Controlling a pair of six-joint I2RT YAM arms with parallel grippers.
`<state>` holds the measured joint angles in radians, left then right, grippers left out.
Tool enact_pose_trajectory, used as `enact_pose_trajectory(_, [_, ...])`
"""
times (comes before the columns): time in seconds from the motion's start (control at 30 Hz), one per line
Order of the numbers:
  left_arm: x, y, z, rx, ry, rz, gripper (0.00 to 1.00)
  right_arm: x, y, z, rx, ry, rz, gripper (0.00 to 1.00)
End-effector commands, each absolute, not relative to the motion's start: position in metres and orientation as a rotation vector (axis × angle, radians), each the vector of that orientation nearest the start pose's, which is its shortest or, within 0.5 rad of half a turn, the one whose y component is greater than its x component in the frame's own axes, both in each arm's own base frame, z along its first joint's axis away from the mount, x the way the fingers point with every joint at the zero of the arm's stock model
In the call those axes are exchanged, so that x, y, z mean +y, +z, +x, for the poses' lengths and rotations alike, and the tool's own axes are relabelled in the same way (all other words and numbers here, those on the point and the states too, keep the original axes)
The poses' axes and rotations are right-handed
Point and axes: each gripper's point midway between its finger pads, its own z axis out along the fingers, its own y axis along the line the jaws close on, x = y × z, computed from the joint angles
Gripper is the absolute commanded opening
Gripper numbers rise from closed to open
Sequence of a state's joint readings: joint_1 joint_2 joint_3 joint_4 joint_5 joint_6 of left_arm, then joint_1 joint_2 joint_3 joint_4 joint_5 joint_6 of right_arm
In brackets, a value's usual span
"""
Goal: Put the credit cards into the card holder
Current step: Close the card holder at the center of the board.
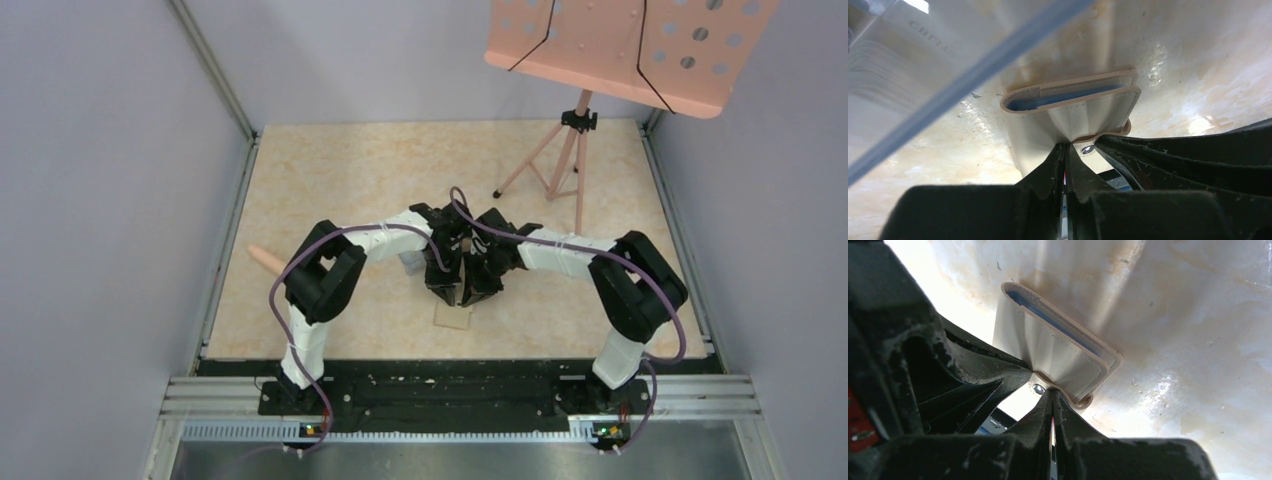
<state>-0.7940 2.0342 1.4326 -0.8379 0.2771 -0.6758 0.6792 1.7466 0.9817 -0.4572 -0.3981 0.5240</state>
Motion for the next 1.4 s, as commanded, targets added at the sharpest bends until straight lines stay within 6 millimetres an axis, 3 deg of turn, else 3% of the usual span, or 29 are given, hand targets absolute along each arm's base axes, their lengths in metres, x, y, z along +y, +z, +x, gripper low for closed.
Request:
enact_pose_trajectory(0.0, [-0.344, -0.035, 0.179, 3.073, -0.378, 0.643, 0.09, 0.247, -0.043, 0.160, 3.073, 0.538, -0.595, 0.00])
enact_pose_trajectory(0.2, [-0.346, 0.006, 0.200, 2.994, -0.632, 0.465, 0.20, 0.263, -0.009, 0.173, 2.949, 0.685, -0.546, 0.00])
enact_pose_trajectory(0.43, [-0.340, 0.043, 0.220, 2.926, -0.847, 0.285, 0.24, 0.267, -0.012, 0.172, 2.955, 0.716, -0.543, 0.00])
enact_pose_trajectory(0.8, [-0.334, 0.052, 0.223, 2.907, -0.845, 0.259, 0.25, 0.280, 0.028, 0.187, 2.813, 0.788, -0.549, 0.00])
enact_pose_trajectory(1.2, [-0.327, 0.049, 0.226, 2.909, -0.822, 0.257, 0.17, 0.290, 0.046, 0.190, 2.741, 0.870, -0.551, 0.00])
enact_pose_trajectory(1.37, [-0.329, 0.066, 0.231, 2.846, -0.850, 0.265, 0.20, 0.292, 0.065, 0.195, 2.680, 0.893, -0.535, 0.00])
